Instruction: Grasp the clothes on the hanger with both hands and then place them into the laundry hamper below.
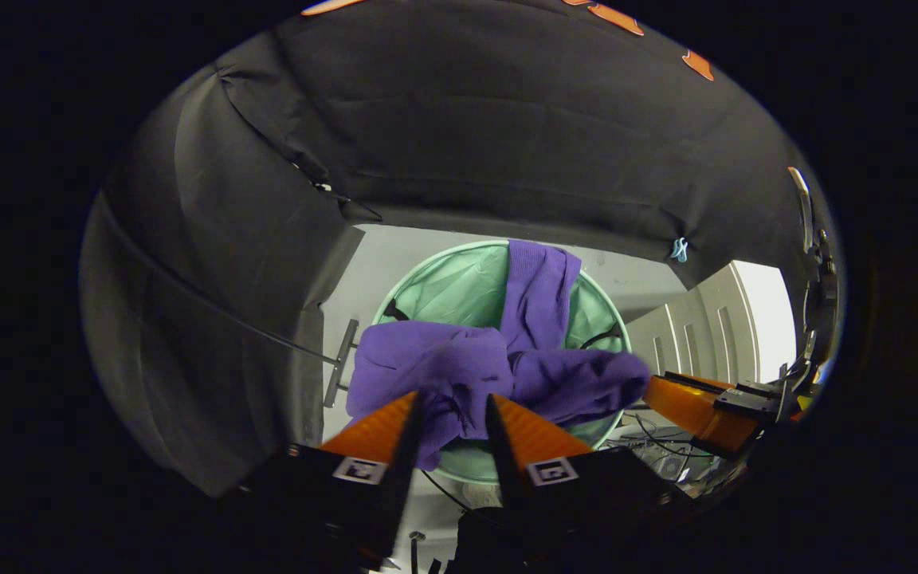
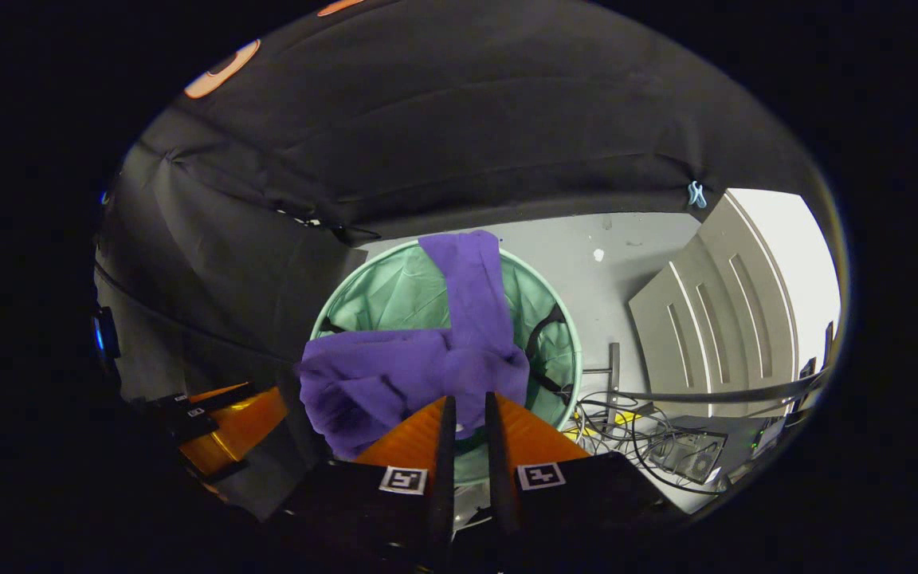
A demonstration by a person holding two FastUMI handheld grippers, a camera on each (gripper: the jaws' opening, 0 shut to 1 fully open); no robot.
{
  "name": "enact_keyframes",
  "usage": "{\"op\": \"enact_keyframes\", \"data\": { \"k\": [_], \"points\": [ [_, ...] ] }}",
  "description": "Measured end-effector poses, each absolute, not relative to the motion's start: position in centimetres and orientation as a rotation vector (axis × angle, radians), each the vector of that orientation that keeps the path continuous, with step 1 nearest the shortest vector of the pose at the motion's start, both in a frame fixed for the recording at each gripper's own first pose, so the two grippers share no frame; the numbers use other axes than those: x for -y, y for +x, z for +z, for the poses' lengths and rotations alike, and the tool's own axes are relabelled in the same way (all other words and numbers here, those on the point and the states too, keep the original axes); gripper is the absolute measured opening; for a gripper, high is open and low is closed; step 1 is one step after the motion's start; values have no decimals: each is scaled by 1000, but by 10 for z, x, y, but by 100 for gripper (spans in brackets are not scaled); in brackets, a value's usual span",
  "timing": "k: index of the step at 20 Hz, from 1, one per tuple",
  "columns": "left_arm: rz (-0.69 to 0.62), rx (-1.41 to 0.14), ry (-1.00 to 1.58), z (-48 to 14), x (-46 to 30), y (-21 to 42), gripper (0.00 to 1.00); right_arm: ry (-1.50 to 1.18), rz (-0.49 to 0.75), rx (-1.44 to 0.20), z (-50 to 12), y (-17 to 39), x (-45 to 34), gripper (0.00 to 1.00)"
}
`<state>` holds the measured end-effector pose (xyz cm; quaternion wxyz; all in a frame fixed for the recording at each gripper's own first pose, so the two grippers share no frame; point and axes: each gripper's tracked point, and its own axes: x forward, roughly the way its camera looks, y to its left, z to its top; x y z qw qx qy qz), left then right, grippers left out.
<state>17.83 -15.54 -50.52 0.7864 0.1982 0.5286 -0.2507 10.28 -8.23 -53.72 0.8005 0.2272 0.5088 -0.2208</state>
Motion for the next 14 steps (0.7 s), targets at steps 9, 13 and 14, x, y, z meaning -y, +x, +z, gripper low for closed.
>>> {"op": "enact_keyframes", "data": {
  "k": [9,13,14],
  "points": [
    [-522,-1142,359,-486,150,170,61,426,-456,-1069,-517,102,77,43],
    [-506,-1131,336,-473,142,165,75,402,-455,-1076,-504,87,75,51],
    [-500,-1125,329,-468,139,164,81,398,-452,-1067,-496,82,72,54]
  ]
}}
